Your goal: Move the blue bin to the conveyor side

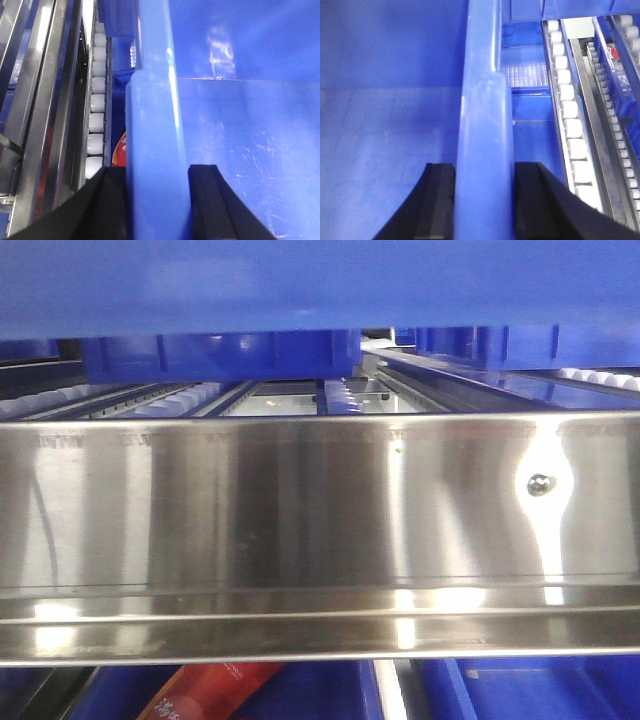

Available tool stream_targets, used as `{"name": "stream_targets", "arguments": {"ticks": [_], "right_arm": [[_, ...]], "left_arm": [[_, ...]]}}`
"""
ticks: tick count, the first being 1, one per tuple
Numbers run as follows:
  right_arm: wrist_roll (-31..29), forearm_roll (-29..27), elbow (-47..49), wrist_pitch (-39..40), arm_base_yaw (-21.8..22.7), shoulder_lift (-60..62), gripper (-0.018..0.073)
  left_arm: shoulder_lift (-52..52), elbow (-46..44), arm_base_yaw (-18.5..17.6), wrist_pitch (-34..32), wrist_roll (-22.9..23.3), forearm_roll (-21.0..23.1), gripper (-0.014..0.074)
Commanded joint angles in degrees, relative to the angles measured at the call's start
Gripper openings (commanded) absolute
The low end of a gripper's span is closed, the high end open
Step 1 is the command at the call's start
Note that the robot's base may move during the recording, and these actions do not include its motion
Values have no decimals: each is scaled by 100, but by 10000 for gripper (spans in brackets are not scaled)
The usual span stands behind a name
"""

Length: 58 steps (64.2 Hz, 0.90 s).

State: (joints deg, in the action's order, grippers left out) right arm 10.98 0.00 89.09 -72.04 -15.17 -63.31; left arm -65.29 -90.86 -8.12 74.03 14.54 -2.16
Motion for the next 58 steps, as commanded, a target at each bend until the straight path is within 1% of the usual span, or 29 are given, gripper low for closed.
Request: {"name": "stream_targets", "arguments": {"ticks": [1, 58], "right_arm": [[-50, 253, 84, 538, 10, 127, -79], [-50, 253, 84, 760, 10, 127, -79]], "left_arm": [[147, -83, -27, -407, -47, -123, -18], [147, -83, -27, -407, -47, -123, -18]]}}
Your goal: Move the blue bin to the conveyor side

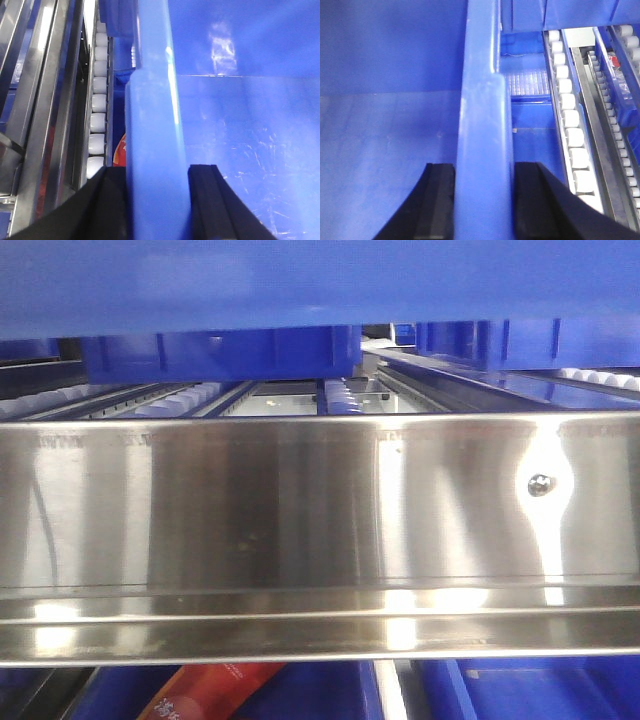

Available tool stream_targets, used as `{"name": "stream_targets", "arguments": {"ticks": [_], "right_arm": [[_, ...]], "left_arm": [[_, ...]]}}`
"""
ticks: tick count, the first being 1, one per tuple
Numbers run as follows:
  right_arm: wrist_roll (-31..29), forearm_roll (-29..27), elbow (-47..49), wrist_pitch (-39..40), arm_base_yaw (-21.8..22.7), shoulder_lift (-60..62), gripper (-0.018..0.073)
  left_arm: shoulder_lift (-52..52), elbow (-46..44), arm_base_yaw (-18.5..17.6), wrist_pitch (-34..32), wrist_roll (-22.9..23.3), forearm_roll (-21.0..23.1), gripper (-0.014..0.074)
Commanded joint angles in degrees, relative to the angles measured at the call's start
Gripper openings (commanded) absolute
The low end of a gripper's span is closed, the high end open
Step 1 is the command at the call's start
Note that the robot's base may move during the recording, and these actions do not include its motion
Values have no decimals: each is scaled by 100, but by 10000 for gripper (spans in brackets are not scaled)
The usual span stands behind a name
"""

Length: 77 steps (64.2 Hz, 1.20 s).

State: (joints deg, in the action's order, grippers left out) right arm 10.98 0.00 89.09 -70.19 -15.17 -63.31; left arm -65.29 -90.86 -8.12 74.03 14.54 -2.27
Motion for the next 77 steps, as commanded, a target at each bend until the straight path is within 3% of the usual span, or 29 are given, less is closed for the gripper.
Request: {"name": "stream_targets", "arguments": {"ticks": [1, 77], "right_arm": [[-50, 253, 84, 575, 10, 127, -79], [-50, 253, 84, 598, 10, 127, -79]], "left_arm": [[147, -83, -27, -407, -47, -111, -18], [147, -83, -27, -407, -47, -111, -18]]}}
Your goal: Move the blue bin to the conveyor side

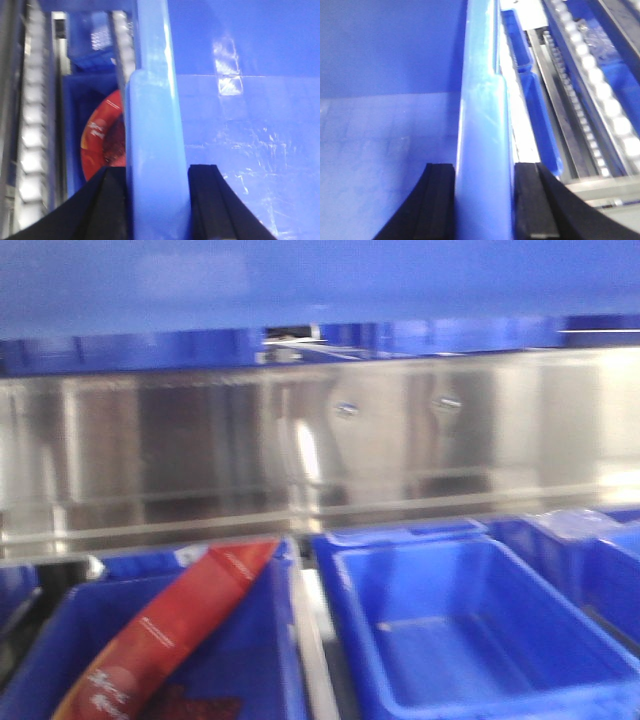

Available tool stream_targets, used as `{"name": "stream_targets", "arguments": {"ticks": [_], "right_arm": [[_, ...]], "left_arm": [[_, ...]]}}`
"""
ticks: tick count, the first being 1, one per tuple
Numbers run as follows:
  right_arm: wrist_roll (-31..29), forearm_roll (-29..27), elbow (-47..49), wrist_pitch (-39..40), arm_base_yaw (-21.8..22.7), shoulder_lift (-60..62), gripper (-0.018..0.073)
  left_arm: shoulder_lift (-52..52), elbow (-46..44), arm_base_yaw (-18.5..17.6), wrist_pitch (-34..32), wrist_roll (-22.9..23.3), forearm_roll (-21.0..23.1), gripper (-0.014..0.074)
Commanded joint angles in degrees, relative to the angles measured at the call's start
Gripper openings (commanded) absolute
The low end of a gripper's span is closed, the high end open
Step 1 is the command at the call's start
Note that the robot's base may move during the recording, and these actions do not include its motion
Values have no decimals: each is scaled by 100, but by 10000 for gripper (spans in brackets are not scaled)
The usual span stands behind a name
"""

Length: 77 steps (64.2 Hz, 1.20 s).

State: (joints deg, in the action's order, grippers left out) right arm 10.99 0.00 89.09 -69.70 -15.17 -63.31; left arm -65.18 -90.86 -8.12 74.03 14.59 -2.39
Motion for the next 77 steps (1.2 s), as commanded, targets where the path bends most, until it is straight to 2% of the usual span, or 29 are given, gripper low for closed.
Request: {"name": "stream_targets", "arguments": {"ticks": [1, 77], "right_arm": [[-52, 253, 84, 550, 10, 127, -79], [-52, 253, 84, 550, 10, 127, -79]], "left_arm": [[136, -83, -27, -407, -51, -99, -18], [136, -83, -27, -407, -51, -110, -18]]}}
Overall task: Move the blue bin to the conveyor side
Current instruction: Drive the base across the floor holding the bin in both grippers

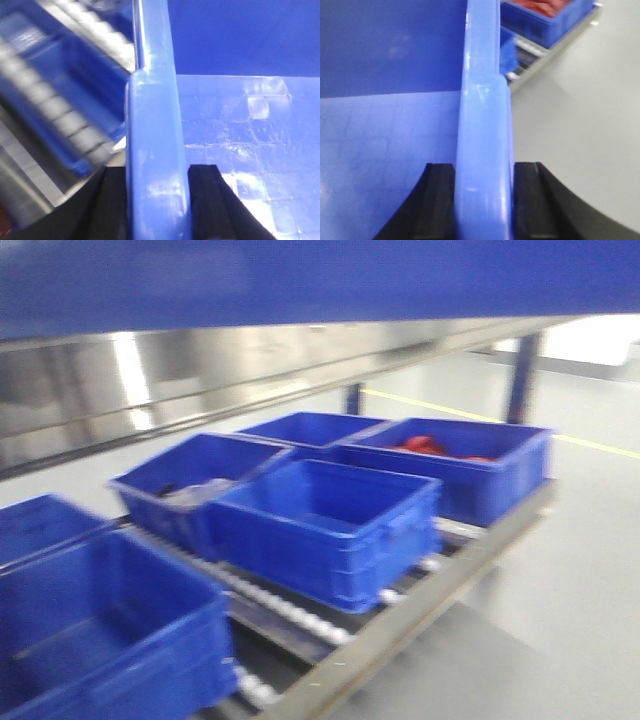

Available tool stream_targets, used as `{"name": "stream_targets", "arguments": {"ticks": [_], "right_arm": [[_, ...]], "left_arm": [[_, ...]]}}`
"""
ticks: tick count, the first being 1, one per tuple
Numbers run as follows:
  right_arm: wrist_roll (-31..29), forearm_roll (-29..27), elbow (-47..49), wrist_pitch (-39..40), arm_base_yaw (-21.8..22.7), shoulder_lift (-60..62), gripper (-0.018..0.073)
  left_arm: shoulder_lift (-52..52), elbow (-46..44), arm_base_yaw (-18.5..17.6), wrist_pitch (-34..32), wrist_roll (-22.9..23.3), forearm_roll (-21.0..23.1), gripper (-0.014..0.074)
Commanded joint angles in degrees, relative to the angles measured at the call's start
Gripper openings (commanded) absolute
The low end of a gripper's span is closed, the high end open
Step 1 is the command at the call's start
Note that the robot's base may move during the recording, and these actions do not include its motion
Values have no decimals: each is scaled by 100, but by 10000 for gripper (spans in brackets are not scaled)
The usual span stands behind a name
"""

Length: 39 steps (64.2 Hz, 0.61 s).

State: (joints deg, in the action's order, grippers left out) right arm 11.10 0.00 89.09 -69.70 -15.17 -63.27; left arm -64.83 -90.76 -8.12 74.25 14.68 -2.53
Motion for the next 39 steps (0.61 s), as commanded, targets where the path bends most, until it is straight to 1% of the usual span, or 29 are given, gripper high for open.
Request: {"name": "stream_targets", "arguments": {"ticks": [1, 39], "right_arm": [[-63, 253, 84, 550, 10, 123, -79], [-63, 253, 84, 550, 10, 123, -79]], "left_arm": [[101, -93, -27, -429, -61, -96, -18], [101, -93, -27, -429, -61, -96, -18]]}}
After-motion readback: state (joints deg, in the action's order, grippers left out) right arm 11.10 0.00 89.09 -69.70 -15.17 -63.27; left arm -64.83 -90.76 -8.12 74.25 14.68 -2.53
